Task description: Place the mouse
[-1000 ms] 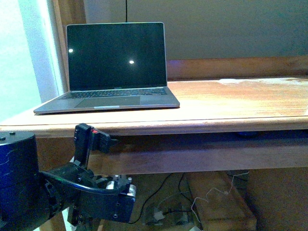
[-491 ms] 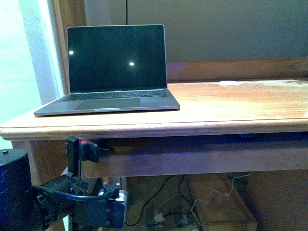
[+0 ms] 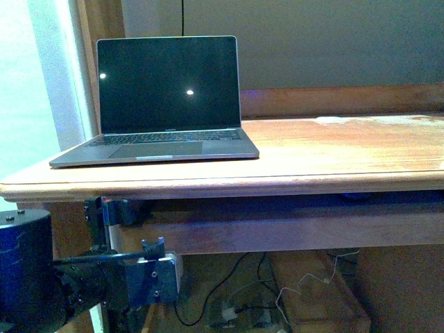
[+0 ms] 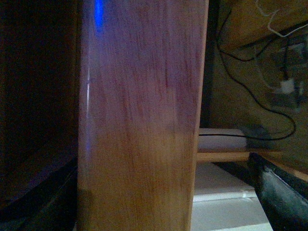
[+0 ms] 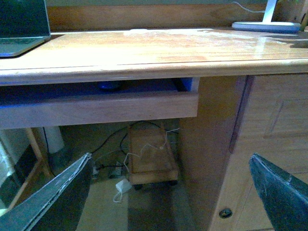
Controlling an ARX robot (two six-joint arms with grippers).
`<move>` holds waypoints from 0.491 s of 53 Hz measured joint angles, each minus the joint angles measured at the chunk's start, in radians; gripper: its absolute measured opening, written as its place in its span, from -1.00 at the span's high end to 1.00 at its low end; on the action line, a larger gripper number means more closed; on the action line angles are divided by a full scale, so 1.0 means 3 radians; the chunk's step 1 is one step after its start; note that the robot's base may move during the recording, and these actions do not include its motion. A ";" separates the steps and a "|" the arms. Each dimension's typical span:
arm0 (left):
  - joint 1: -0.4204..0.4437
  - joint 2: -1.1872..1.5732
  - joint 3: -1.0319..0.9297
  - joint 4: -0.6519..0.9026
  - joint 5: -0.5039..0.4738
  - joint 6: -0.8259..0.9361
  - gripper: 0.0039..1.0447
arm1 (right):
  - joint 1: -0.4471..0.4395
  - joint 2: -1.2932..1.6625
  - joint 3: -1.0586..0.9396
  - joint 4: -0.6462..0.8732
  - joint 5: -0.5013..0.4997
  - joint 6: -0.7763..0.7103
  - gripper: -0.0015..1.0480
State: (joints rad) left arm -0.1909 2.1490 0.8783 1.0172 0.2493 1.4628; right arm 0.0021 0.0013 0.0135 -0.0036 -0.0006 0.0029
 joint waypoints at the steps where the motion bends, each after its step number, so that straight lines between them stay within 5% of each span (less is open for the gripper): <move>1: -0.0006 -0.0056 0.0000 -0.0140 -0.0036 -0.0056 -0.86 | 0.0000 0.0000 0.0000 0.0000 0.0000 0.0000 -0.86; 7: -0.0074 -0.0421 0.0033 -0.1133 -0.0108 -0.0484 -0.86 | 0.0000 0.0000 0.0000 0.0000 0.0000 0.0000 -0.86; 16: -0.0108 -0.1063 0.0038 -0.2653 0.0367 -0.1045 -0.86 | 0.0000 0.0000 0.0000 0.0000 -0.0001 0.0000 -0.86; 26: -0.0184 -0.1531 -0.0184 -0.3271 0.0778 -0.1456 -0.86 | 0.0000 0.0000 0.0000 0.0000 0.0000 0.0000 -0.86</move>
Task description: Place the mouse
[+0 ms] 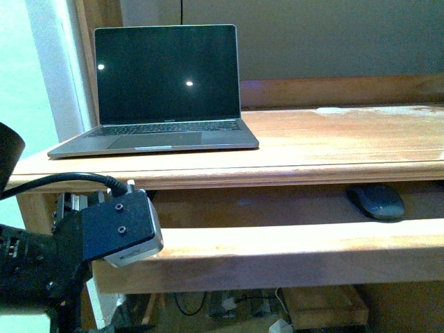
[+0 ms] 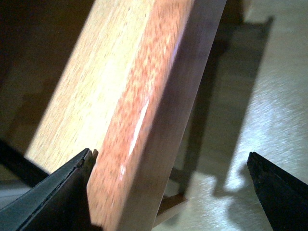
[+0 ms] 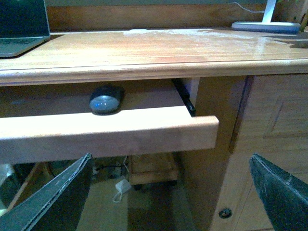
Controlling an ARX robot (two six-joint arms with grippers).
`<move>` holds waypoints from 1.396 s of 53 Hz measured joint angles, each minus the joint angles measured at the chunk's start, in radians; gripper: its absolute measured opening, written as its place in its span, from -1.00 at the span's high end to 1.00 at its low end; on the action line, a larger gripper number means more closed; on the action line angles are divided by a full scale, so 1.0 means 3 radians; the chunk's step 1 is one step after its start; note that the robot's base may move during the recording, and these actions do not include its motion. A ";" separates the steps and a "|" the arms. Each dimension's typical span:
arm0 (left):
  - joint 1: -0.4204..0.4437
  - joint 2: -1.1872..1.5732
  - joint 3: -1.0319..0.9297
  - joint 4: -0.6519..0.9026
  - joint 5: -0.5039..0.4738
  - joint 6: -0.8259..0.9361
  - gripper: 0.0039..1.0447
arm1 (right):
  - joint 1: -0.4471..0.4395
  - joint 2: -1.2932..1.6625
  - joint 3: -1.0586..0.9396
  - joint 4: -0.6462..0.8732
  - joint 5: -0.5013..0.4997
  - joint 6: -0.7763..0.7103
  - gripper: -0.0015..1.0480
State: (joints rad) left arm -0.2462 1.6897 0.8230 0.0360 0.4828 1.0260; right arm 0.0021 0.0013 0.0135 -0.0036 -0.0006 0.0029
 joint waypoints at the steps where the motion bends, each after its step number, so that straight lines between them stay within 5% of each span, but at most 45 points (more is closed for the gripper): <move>1: -0.0027 -0.0071 -0.0048 -0.0039 0.0064 -0.0070 -0.86 | 0.0000 0.0000 0.0000 0.0000 -0.0001 0.0000 -0.86; 17: -0.0318 -0.0613 -0.0421 -0.0135 0.0500 -0.0959 -0.86 | 0.0000 0.0000 0.0000 0.0000 0.0000 0.0000 -0.86; 26: -0.0465 -0.1057 -0.0687 0.0758 0.0628 -0.2429 -0.86 | 0.0000 0.0000 0.0000 0.0000 0.0000 0.0000 -0.86; 31: -0.0467 -0.1453 -0.0703 0.1053 0.0174 -0.3255 -0.86 | 0.0000 0.0000 0.0000 0.0000 0.0000 0.0000 -0.86; 37: -0.0407 -0.1943 -0.0896 0.0834 -0.0851 -0.3918 -0.86 | 0.0000 0.0000 0.0000 0.0000 0.0000 0.0000 -0.86; 42: -0.0367 -0.2347 -0.1122 0.0539 -0.1507 -0.4017 -0.86 | 0.0000 0.0000 0.0000 0.0000 0.0000 0.0000 -0.86; 61: -0.0552 -0.4584 -0.1808 -0.0793 -0.2923 -0.4130 -0.80 | 0.0000 0.0000 0.0000 0.0000 0.0000 0.0000 -0.86; 65: -0.0336 -0.5014 -0.2110 -0.0196 -0.2694 -0.3782 -0.48 | 0.0000 0.0000 0.0000 0.0000 0.0000 0.0000 -0.86; 74: 0.0615 -0.5519 -0.2627 -0.0136 -0.1696 -0.3512 0.12 | 0.0000 0.0000 0.0000 0.0000 -0.0001 0.0000 -0.86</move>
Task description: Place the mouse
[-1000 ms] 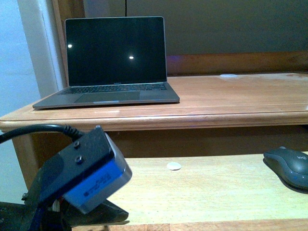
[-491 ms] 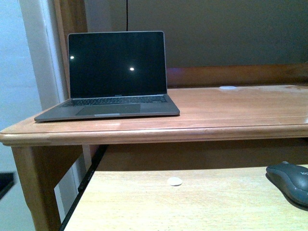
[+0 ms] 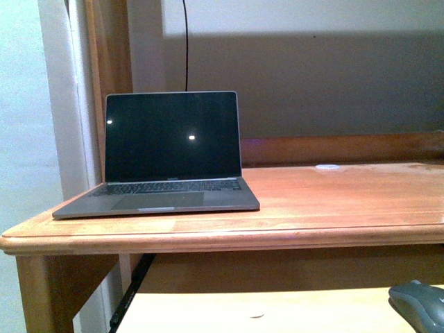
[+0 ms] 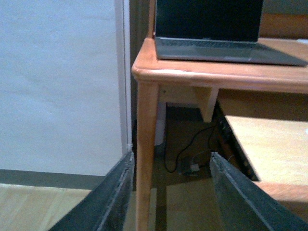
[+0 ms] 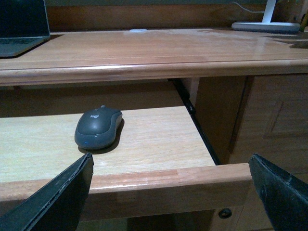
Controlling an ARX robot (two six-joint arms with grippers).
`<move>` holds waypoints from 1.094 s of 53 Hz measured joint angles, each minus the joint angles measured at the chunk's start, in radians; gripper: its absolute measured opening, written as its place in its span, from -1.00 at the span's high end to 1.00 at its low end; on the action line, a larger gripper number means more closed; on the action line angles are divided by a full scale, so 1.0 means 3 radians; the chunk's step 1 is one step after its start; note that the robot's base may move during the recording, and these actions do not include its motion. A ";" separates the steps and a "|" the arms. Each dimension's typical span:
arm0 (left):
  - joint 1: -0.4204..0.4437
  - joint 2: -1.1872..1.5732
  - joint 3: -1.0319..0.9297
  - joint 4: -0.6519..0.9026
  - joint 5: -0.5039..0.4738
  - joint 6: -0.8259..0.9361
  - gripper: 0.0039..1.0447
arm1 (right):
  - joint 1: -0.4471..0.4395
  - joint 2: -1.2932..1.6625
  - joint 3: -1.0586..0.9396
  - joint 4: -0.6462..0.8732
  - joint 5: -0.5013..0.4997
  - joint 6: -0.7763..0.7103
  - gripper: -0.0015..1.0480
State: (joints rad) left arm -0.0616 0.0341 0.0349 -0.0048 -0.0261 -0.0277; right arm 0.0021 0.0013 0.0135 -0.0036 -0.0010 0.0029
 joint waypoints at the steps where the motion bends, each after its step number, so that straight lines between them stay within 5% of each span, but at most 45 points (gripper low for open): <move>1: 0.0071 -0.0037 -0.0051 0.0000 0.0010 0.0006 0.19 | 0.0000 0.0000 0.0000 0.0000 0.0001 0.0000 -0.86; 13: 0.0183 -0.0094 -0.0090 0.0003 0.0079 0.0045 0.94 | 0.0000 0.0000 0.0000 0.0000 0.0001 0.0000 -0.86; 27: 0.0184 -0.0095 -0.0090 0.0003 0.0079 0.0055 0.95 | 0.0000 0.0000 0.0000 0.0000 0.0001 0.0000 -0.86; 36: 0.0184 -0.0097 -0.0090 0.0003 0.0079 0.0056 0.95 | -0.0172 0.0464 0.0313 -0.0809 -0.0036 0.0081 -0.86; 42: 0.0184 -0.0097 -0.0090 0.0003 0.0080 0.0056 0.95 | -0.0301 0.0877 0.0726 -0.0567 -0.0004 0.0243 -0.86; 51: 0.0184 -0.0097 -0.0090 0.0003 0.0080 0.0056 0.30 | 0.0484 0.1614 0.1330 -0.0154 0.0645 0.0285 -0.86; 58: 0.0184 -0.0097 -0.0090 0.0003 0.0080 0.0056 -0.25 | 0.1434 0.2310 0.1550 0.0150 0.1194 0.0141 -0.86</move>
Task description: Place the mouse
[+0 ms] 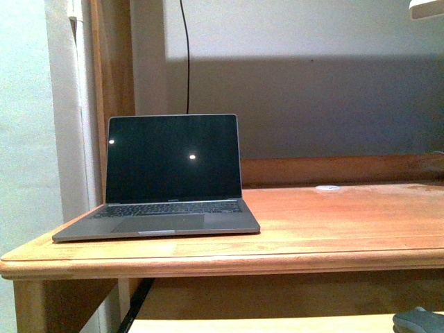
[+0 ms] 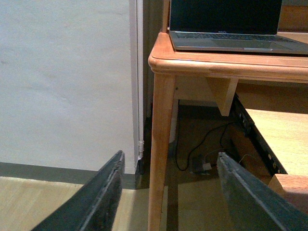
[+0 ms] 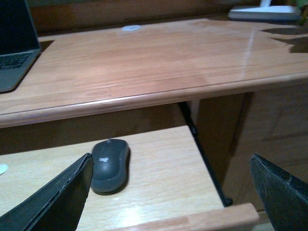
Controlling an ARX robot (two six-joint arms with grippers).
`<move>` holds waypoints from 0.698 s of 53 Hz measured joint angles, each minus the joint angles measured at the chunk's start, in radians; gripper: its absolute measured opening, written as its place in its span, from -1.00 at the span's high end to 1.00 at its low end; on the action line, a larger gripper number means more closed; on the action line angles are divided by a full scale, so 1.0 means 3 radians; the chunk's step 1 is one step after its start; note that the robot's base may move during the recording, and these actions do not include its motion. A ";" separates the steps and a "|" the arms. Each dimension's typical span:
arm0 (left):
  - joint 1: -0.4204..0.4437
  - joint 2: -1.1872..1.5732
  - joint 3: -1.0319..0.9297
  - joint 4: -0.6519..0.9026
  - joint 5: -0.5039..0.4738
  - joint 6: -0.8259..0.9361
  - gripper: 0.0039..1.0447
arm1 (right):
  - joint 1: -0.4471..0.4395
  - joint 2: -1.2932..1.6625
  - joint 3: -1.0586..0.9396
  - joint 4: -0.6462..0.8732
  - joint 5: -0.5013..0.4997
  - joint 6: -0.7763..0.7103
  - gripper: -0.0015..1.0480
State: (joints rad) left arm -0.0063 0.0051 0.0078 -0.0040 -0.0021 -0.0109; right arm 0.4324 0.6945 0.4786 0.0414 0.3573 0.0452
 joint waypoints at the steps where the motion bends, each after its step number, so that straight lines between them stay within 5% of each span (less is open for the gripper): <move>1: 0.0000 0.0000 0.0000 0.0000 0.0000 0.0000 -0.33 | 0.0092 0.0097 0.0024 0.0045 0.0047 -0.0022 -0.86; 9: 0.0000 0.0000 0.0000 0.0000 -0.0001 0.0001 -0.88 | 0.0421 0.0900 0.0266 0.0436 0.0445 -0.0266 -0.86; 21: 0.0000 -0.0001 0.0000 0.0000 0.0000 0.0006 -0.86 | 0.0418 0.1607 0.0470 0.0591 0.0769 -0.0412 -0.86; 37: 0.0000 -0.0001 0.0000 0.0000 0.0000 0.0006 -0.86 | 0.0355 0.2131 0.0670 0.0272 0.0769 -0.0128 -0.86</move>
State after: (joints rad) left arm -0.0063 0.0048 0.0078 -0.0040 -0.0021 -0.0090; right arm 0.5388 1.3338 0.6796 0.1230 0.5880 0.0067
